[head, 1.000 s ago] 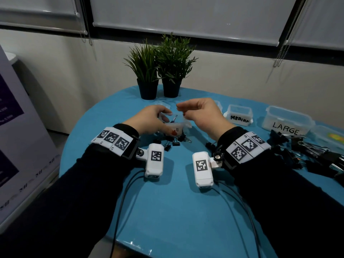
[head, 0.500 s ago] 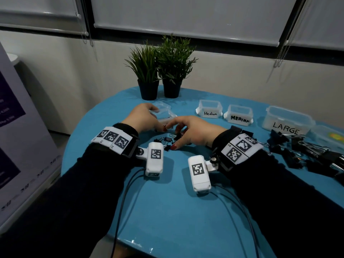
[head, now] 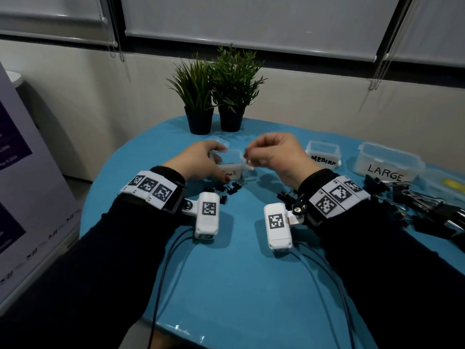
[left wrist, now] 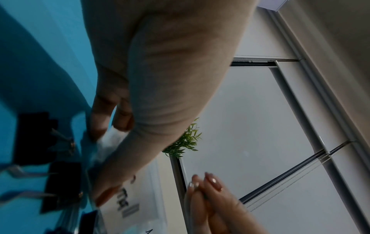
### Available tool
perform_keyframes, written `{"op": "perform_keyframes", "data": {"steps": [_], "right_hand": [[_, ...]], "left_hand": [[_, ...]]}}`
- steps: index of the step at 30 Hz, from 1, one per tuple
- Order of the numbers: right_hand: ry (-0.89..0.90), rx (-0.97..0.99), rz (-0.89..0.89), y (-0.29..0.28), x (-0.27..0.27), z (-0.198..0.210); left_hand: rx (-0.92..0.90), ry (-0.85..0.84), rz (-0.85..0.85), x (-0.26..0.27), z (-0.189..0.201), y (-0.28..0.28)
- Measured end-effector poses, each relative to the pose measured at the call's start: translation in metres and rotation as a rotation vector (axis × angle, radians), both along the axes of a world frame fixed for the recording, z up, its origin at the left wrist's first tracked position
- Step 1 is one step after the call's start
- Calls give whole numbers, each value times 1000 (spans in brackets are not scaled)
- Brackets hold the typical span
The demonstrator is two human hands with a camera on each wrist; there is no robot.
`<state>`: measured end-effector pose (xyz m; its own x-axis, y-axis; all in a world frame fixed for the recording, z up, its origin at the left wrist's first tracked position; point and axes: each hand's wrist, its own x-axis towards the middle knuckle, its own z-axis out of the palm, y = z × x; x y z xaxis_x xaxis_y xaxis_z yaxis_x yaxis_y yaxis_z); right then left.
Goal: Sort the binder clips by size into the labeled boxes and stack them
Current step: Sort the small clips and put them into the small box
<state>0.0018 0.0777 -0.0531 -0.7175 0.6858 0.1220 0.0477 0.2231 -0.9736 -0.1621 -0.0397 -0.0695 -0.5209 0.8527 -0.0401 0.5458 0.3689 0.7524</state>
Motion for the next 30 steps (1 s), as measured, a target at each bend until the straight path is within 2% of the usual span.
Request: {"op": "perform_keyframes", "data": {"steps": [1,3,5,7,9,11,13,15,18,26,30], "right_hand": [[102,-22,-18,-1,-3,1],[162,9,-31,-3,-8,0],[103,91,-46,-3,-9,-2],[30,186,-106,0,-7,-1],[-37,243,-134,2,-2,3],[-200,303,-43,-1,1,8],[-423,390,116,-8,2,10],[-555,478,204,-12,2,9],[-608,566,226,-14,0,5],[-687,552,347,-17,3,2],[-721,559,337,-20,4,5]], "left_hand": [[-12,15,-20,2,1,0],[-27,26,-12,4,5,-3],[-77,78,51,5,14,-12],[-238,182,107,8,27,-26],[-441,241,80,17,37,-35],[-540,233,9,27,39,-36],[-531,248,-28,32,36,-33],[-491,271,-9,32,32,-30],[-426,214,-2,25,25,-26],[-382,124,-119,19,20,-19],[-378,107,-156,20,19,-19]]}}
